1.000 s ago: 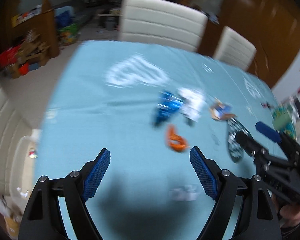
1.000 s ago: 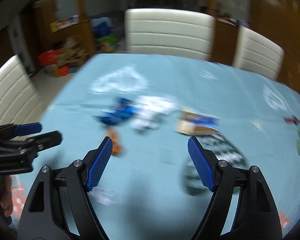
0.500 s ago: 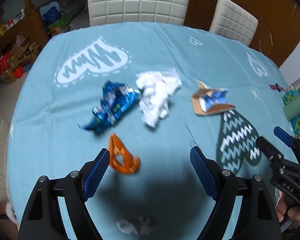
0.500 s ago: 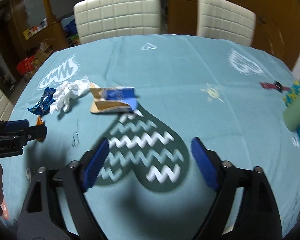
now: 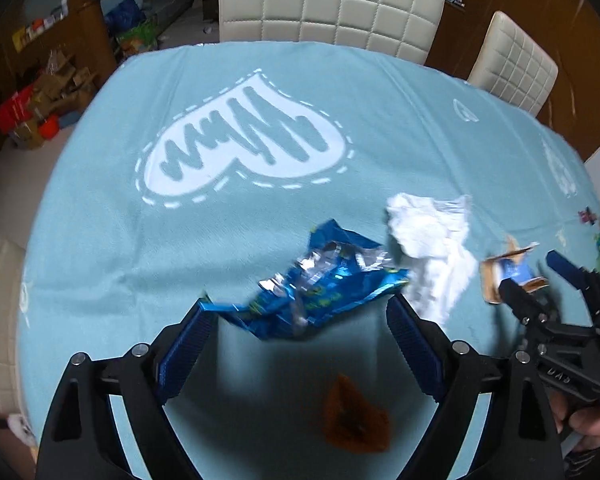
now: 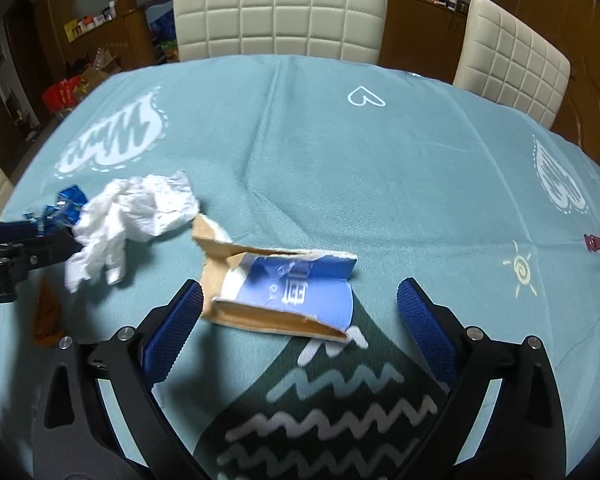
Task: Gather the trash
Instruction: 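Grasp the blue foil wrapper with the left tool while the right grasps the cardboard piece, then carry foil wrapper and cardboard piece to the clear bin and open both tools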
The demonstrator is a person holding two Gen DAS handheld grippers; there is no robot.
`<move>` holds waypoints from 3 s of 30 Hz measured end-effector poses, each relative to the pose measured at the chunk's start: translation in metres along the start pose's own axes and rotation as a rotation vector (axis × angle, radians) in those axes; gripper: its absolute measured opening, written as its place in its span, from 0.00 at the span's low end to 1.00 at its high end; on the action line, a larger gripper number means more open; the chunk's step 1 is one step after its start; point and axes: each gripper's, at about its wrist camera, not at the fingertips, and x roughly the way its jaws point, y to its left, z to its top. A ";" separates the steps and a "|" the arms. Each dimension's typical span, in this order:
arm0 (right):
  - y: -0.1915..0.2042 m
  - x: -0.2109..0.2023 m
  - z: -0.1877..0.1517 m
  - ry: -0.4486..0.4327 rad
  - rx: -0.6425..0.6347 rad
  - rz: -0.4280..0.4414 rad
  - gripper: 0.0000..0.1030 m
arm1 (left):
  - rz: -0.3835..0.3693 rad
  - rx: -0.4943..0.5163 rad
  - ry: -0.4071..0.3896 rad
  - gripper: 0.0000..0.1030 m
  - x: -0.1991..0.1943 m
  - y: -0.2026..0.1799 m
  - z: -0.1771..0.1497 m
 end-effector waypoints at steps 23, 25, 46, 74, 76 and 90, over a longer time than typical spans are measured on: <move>-0.001 -0.044 -0.031 -0.016 0.029 0.021 0.67 | -0.101 0.062 -0.025 0.29 -0.022 -0.018 -0.021; 0.000 -0.051 -0.034 -0.022 0.033 0.021 0.67 | -0.121 0.069 -0.035 0.28 -0.029 -0.021 -0.025; 0.117 -0.099 -0.034 -0.079 -0.071 0.062 0.67 | -0.201 -0.023 -0.106 0.28 -0.081 0.054 -0.057; 0.311 -0.085 0.003 -0.062 -0.282 0.154 0.67 | -0.181 -0.210 -0.126 0.28 -0.093 0.232 -0.075; 0.323 -0.082 0.005 -0.060 -0.295 0.166 0.67 | -0.172 -0.223 -0.127 0.28 -0.092 0.242 -0.076; 0.419 -0.062 0.006 -0.024 -0.440 0.273 0.67 | -0.068 -0.352 -0.122 0.28 -0.088 0.333 -0.106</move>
